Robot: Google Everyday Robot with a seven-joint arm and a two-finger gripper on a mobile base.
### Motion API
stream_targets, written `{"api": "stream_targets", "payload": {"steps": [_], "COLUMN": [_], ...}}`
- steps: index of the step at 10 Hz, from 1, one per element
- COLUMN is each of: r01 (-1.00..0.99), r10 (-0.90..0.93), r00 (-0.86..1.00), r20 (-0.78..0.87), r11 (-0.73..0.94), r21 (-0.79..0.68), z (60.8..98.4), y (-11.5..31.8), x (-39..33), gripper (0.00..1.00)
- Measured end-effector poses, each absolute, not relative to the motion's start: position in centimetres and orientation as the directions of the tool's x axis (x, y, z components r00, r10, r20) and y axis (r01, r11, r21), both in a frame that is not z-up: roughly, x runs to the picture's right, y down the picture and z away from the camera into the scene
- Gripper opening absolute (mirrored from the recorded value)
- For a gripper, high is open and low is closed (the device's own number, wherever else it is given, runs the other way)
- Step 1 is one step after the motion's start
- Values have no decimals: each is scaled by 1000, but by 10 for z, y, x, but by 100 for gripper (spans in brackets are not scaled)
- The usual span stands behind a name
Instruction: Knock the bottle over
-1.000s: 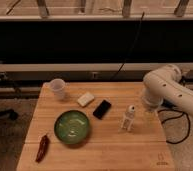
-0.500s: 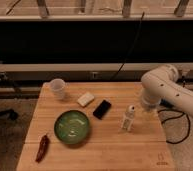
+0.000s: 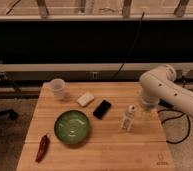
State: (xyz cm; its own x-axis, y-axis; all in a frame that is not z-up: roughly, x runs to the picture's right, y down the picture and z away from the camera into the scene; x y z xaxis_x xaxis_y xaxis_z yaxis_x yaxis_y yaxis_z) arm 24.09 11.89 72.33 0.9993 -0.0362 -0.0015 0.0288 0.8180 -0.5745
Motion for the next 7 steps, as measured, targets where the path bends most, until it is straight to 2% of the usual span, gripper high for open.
{"api": "stream_targets", "payload": {"steps": [7], "r01": [50], "r10": [-49], "r00": [999], "r20": [19], "r11": [811], "r21": [-583], "z": [727], "y": [119], "x": [231], "gripper": [78]}}
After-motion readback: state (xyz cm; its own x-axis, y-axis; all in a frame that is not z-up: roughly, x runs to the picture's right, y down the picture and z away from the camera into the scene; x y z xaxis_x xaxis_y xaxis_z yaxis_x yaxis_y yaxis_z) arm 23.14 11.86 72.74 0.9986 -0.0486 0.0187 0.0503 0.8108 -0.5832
